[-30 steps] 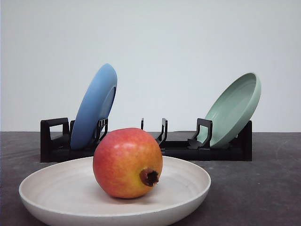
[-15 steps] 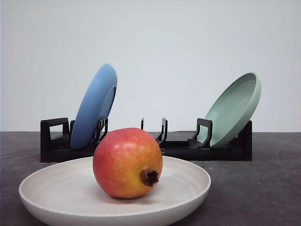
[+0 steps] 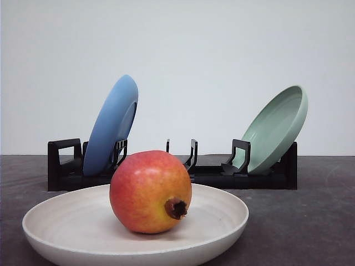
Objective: Place pomegranate in white plate
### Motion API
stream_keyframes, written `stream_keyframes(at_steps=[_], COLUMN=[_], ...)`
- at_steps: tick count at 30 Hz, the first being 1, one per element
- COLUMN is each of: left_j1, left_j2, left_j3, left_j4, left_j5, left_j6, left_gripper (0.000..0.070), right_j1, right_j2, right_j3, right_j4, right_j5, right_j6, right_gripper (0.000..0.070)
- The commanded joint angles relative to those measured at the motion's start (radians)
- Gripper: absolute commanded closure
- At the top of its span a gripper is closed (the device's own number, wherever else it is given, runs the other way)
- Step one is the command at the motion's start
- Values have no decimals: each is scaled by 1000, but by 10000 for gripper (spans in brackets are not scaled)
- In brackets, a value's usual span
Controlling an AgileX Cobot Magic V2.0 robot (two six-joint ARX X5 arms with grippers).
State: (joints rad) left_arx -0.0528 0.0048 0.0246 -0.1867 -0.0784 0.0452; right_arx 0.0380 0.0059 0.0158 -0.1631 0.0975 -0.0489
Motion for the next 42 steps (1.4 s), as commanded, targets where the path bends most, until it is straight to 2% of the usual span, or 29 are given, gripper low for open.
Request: stream_keyframes(at_steps=[1, 42], left_j1=[1, 1], left_j2=[-2, -2], left_j3=[-13, -13], left_j4=[0, 0], left_j5=[2, 2], left_j6=[14, 14], left_gripper=[700, 700], right_j1=[1, 1], right_j2=[-2, -2], right_j3=[-3, -3], right_j4=[5, 5], right_j5=[-3, -3], right_j6=[8, 8], right_gripper=[691, 691])
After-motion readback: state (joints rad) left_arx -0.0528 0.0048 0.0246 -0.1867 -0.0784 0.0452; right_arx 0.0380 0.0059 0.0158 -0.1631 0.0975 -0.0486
